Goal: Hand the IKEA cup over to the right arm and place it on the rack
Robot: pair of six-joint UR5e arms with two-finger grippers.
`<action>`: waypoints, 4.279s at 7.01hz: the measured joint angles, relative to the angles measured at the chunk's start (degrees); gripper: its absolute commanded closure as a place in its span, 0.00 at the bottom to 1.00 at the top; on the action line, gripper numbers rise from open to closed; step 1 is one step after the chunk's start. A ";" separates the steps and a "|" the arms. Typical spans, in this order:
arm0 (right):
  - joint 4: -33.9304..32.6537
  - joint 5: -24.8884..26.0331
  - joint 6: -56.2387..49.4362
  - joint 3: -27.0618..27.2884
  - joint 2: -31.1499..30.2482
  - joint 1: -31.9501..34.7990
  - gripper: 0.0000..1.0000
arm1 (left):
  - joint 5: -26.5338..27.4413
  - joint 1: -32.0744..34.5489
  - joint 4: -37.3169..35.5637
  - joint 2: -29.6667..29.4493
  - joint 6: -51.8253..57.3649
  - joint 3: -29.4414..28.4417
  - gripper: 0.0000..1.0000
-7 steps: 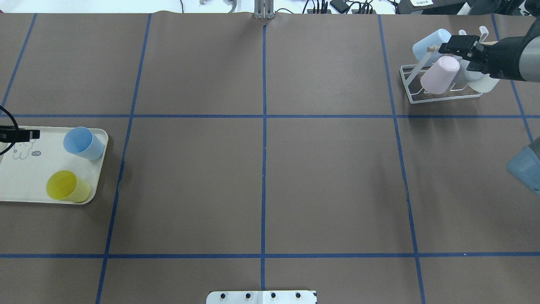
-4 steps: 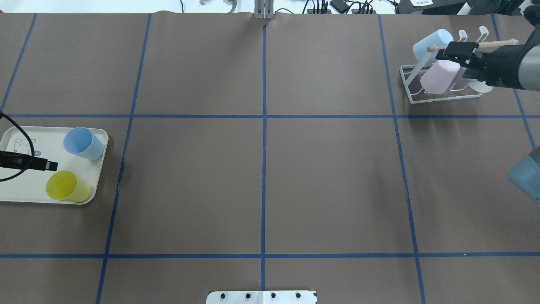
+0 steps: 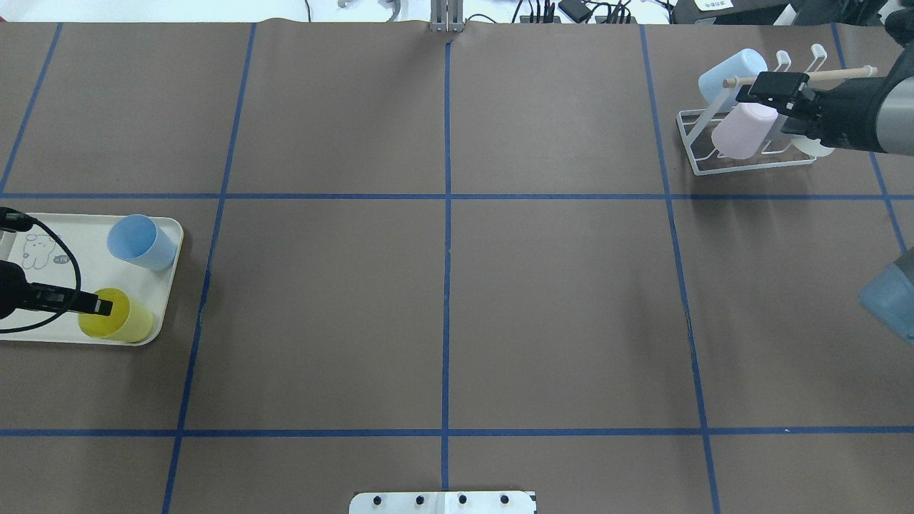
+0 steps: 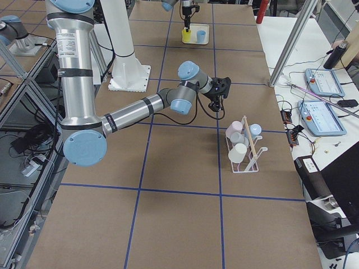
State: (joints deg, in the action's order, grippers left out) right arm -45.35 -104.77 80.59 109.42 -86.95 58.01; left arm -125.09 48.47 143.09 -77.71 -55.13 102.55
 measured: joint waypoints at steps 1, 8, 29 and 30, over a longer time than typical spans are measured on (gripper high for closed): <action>0.00 0.00 0.00 0.03 -0.03 0.00 0.00 | 0.08 -0.12 0.00 0.09 -0.04 -0.18 1.00; 0.49 1.00 3.71 0.04 0.97 -3.69 0.00 | -3.07 4.12 -2.53 -0.01 -0.24 5.12 1.00; 31.82 11.16 66.56 -1.33 12.27 -21.47 0.00 | 20.24 -12.49 39.13 -49.97 -74.01 -18.05 1.00; 31.82 11.76 66.66 -1.39 12.30 -21.66 0.00 | 20.26 -12.99 39.17 -50.14 -74.22 -17.98 1.00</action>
State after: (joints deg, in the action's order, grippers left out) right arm -13.54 -93.00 147.24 108.03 -74.65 36.35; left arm -104.83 35.48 182.25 -127.85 -129.35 84.57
